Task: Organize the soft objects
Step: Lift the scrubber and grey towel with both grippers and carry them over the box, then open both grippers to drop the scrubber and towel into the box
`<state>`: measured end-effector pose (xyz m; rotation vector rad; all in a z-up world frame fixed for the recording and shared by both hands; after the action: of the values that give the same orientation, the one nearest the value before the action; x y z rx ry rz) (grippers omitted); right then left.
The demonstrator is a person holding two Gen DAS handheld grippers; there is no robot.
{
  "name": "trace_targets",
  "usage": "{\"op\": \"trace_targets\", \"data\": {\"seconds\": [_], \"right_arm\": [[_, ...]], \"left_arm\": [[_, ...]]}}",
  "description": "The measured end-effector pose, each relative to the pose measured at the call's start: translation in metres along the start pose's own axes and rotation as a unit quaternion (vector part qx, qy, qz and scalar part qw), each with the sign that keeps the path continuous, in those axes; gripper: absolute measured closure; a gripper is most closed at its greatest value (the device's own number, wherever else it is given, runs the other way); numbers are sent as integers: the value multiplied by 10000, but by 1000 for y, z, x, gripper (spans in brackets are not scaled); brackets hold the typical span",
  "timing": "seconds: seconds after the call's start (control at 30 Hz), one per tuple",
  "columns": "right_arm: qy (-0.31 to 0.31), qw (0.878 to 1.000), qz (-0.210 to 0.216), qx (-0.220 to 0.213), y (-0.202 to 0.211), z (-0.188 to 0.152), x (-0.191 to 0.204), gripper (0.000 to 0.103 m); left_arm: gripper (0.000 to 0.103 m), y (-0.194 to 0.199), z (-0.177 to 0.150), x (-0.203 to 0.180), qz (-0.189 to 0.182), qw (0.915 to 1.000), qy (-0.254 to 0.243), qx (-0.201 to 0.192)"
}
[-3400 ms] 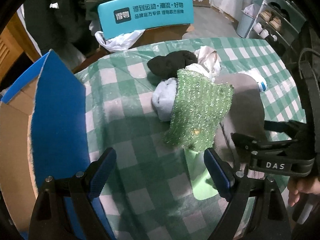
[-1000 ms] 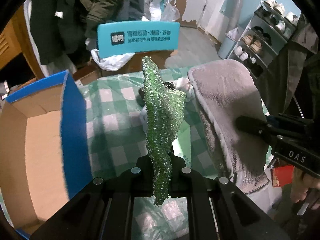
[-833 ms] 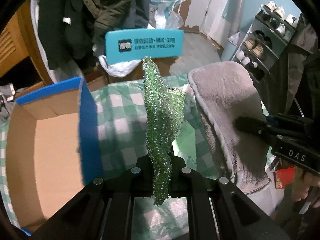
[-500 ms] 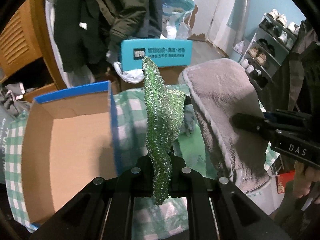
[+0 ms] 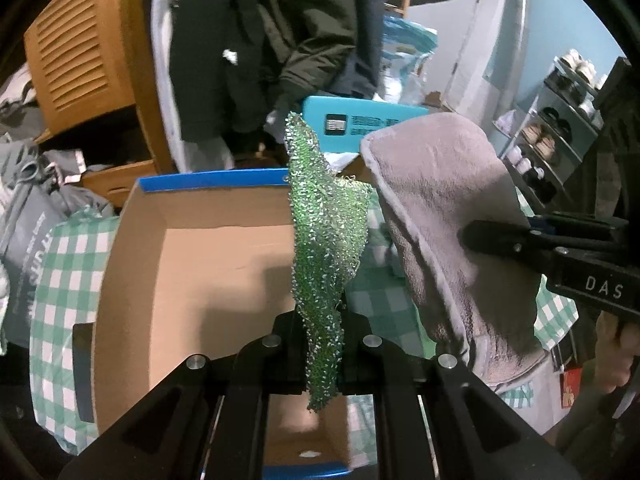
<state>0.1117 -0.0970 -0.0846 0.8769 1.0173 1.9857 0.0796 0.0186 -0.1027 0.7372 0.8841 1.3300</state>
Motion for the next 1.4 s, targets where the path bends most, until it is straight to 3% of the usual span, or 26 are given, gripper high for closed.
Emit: {"op": "trace_targets", "data": {"seconds": [0.63,1.03,1.13,1.2,1.3,1.4], "right_arm": [[359,9981,253,442,-54,28,85,84],[455,9947,332,864,-94,26,116,84],[496,9935,298,982,-102,21,116,81],[506,9929,264,1041,-105,19,115,74],[499,9934,146,1024,-104,18,111,69],[475,9946,31,919,-98,21,105,55]], "left_arm": [[94,16,-23,86,318,9977,600,-64],[93,1,-35,111,462,9949,889,153],[82,-1,-37,116,581,9942,881,225],[65,0,-37,118,643,9937,886,223],[59,2,-35,117,665,9939,859,169],[55,3,-34,115,615,9942,871,147]]}}
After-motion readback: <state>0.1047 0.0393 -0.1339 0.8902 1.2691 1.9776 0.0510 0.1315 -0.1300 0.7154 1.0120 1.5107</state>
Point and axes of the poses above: each gripper's, at about its wrist camera, not at the fingertips, and y roughly against the way its jaws point, x to its left, z to its top, the point moved 10 cm from there along -y, roughly the way its jaws point, and after that the axes turned 6 degrees about x, right-handed, at the moved point
